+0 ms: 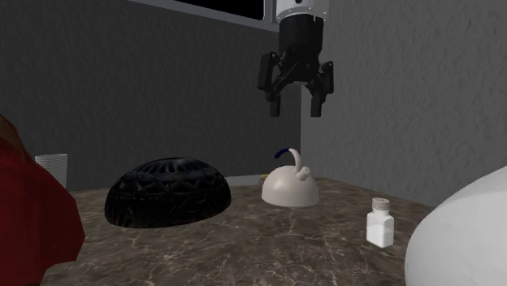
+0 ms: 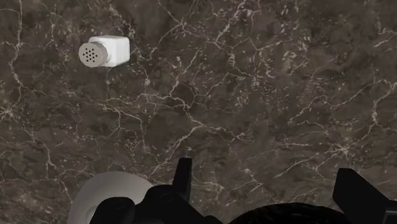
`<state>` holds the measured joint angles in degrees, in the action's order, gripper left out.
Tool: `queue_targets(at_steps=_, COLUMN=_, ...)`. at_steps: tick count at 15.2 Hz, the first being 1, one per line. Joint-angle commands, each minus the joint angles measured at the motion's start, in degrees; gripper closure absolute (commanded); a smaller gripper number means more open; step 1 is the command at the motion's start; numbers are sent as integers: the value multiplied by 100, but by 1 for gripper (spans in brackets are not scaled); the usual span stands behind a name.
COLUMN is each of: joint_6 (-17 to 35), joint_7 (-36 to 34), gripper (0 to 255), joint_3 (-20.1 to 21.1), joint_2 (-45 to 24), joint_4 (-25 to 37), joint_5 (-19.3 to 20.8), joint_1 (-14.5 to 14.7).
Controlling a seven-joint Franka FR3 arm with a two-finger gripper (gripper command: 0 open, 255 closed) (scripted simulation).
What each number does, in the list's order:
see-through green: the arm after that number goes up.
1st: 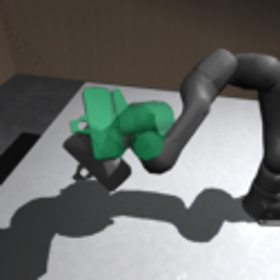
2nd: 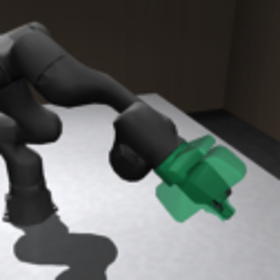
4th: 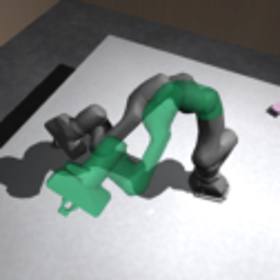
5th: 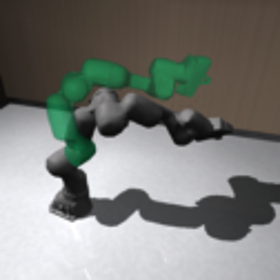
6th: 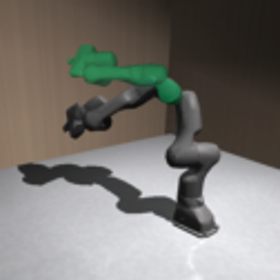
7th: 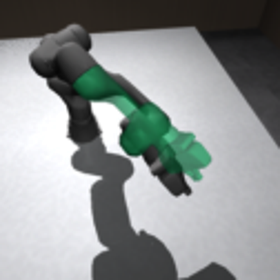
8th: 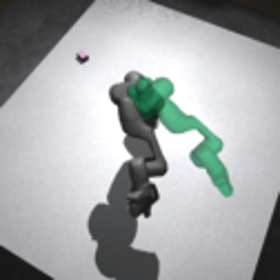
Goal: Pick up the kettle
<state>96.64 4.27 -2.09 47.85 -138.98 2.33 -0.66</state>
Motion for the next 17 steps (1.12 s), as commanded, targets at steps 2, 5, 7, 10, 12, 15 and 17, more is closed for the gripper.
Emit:
queue_targets(at_steps=2, joint_6=120, joint_7=67, gripper=0, joint_3=-74, joint_2=-204, joint_4=85, joint_5=37, joint_1=-21)
queue_targets(at_steps=5, joint_6=447, joint_7=267, gripper=0, joint_3=-292, joint_2=-827, joint_4=384, joint_5=122, joint_1=-71)
queue_targets(at_steps=7, joint_6=638, joint_7=400, gripper=0, joint_3=-434, joint_2=-1250, joint_4=619, joint_5=154, joint_1=-92)
queue_targets(at_steps=10, joint_6=878, joint_7=606, gripper=0, joint_3=-638, joint_2=-1892, joint_4=1024, joint_5=161, joint_1=-113)
queue_targets(at_steps=12, joint_6=1007, joint_7=749, gripper=0, joint_3=-771, joint_2=-2325, joint_4=1328, joint_5=137, joint_1=-121)
queue_targets(at_steps=15, joint_6=1151, joint_7=975, gripper=0, joint_3=-959, joint_2=-2982, joint_4=1835, joint_5=56, joint_1=-135)
queue_targets(at_steps=17, joint_6=1213, joint_7=1133, gripper=0, joint_3=-1078, joint_2=-3426, joint_4=2210, joint_5=-28, joint_1=-147)
